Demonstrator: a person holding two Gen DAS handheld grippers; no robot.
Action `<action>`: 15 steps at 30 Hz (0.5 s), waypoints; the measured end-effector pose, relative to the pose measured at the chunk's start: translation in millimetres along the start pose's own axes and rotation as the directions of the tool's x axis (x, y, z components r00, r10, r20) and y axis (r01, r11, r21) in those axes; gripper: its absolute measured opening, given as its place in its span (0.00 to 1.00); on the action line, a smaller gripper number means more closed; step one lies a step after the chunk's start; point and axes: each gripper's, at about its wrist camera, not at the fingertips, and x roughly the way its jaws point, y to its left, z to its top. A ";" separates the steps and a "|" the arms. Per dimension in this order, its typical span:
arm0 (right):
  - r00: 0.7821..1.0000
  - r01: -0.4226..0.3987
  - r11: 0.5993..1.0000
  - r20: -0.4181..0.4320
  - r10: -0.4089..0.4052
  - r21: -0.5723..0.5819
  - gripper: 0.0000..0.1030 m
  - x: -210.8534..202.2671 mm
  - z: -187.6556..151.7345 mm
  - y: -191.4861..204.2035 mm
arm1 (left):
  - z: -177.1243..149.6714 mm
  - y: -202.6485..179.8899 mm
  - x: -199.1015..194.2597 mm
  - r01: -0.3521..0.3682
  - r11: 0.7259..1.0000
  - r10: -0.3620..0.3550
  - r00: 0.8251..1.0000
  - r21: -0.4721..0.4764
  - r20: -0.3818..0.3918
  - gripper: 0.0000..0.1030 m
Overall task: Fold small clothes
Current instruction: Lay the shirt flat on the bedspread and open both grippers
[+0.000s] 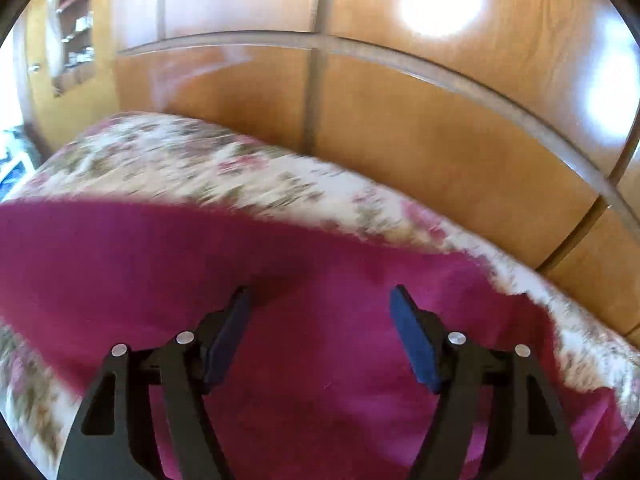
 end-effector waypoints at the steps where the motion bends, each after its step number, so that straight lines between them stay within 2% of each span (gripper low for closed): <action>1: 1.000 -0.008 1.000 -0.002 0.008 0.026 0.69 -0.7 2.5 -5.4 | 5.4 6.0 7.1 -0.050 0.998 0.050 0.999 -0.027 0.014 0.16; 2: 1.000 -0.023 0.999 0.004 0.022 0.034 0.70 -4.8 0.6 -8.7 | 9.6 12.6 11.6 -0.106 0.993 0.108 0.993 -0.048 0.039 0.21; 3: 0.999 -0.039 0.999 0.009 0.039 0.033 0.73 -10.2 -3.0 -9.6 | 11.8 20.2 14.5 -0.113 0.991 0.117 0.992 -0.065 0.055 0.29; 4: 0.998 -0.068 0.997 0.013 0.068 0.024 0.74 -18.0 -12.4 -10.4 | 10.9 28.3 15.5 -0.095 0.992 0.101 0.993 -0.087 0.064 0.37; 6: 0.994 -0.104 0.995 0.016 0.104 -0.005 0.75 -28.0 -28.4 -6.9 | 4.7 44.7 14.2 -0.084 0.989 0.096 0.991 -0.124 0.093 0.45; 10: 0.982 -0.188 0.980 0.017 0.189 -0.067 0.77 -59.9 -79.1 9.7 | -14.1 67.7 24.3 -0.085 0.990 0.094 0.992 -0.113 0.083 0.46; 11: 0.978 -0.206 0.976 0.012 0.207 -0.073 0.77 -65.0 -89.3 14.1 | -22.2 73.6 30.7 -0.058 0.992 0.066 0.996 -0.111 0.068 0.46; 13: 0.972 -0.236 0.968 -0.002 0.236 -0.082 0.77 -73.3 -107.7 25.3 | -30.6 76.8 40.6 -0.040 0.994 0.046 0.998 -0.106 0.054 0.46; 15: 0.968 -0.250 0.964 -0.016 0.249 -0.091 0.79 -74.5 -118.8 35.9 | -35.9 74.1 50.6 -0.056 0.995 0.061 0.996 -0.083 0.058 0.46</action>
